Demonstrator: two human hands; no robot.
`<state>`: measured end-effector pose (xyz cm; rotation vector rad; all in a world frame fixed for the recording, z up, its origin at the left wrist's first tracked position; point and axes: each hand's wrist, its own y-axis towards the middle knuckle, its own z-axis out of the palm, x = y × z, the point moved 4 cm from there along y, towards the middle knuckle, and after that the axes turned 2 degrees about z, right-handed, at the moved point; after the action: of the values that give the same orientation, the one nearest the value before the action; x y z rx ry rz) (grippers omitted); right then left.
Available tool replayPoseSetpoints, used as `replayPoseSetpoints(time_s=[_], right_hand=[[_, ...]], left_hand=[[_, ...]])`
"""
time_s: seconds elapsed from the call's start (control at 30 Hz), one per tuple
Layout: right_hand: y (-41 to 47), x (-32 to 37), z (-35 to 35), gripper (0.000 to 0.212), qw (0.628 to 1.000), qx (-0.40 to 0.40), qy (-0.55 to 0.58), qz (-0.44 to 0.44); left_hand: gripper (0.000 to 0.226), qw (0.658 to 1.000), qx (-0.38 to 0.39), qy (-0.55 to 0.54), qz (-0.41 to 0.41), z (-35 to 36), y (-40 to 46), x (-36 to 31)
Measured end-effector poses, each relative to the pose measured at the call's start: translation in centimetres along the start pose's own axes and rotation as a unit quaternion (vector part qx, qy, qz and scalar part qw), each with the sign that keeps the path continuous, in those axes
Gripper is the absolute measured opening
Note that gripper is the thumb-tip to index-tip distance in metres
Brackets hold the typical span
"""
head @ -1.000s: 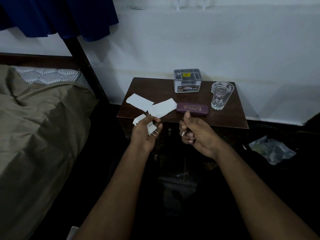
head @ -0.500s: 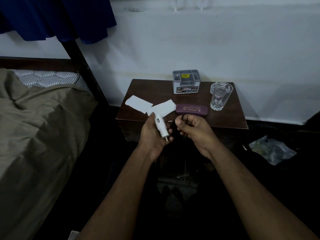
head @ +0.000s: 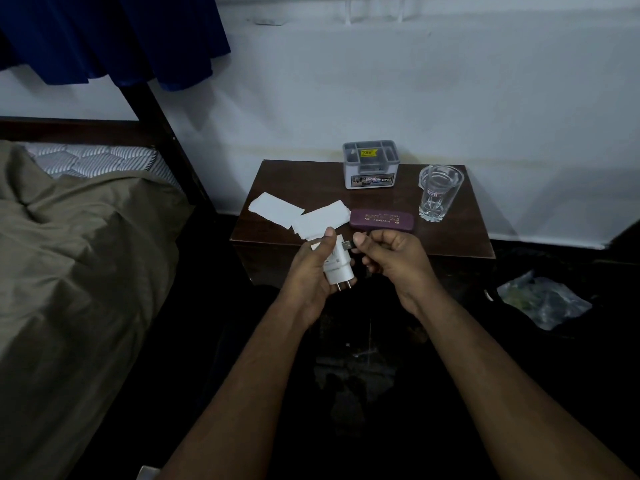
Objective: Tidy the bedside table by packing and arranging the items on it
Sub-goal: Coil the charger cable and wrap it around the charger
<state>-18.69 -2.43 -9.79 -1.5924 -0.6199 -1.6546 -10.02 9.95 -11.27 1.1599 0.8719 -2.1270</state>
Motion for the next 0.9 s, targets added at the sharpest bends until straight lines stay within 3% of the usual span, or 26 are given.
replayPoseSetpoints(time_s=[0.23,0.47,0.9], right_hand=[[0.0,-0.1,-0.2,0.027,0.998,-0.026,-0.043,-0.025],[-0.2,-0.1,-0.6,0.018,0.997,-0.030,-0.072,-0.030],[-0.5,-0.8,-0.5,0.026,0.993,-0.019,-0.104,-0.048]], left_hand=[[0.056,1.000,0.000,-0.003,0.001,0.3,-0.1,0.3],[0.023,1.000,0.003,0.019,-0.009,0.4,-0.2,1.1],[0.040,0.997,0.036,0.059,-0.024,1.0,-1.6,0.4]])
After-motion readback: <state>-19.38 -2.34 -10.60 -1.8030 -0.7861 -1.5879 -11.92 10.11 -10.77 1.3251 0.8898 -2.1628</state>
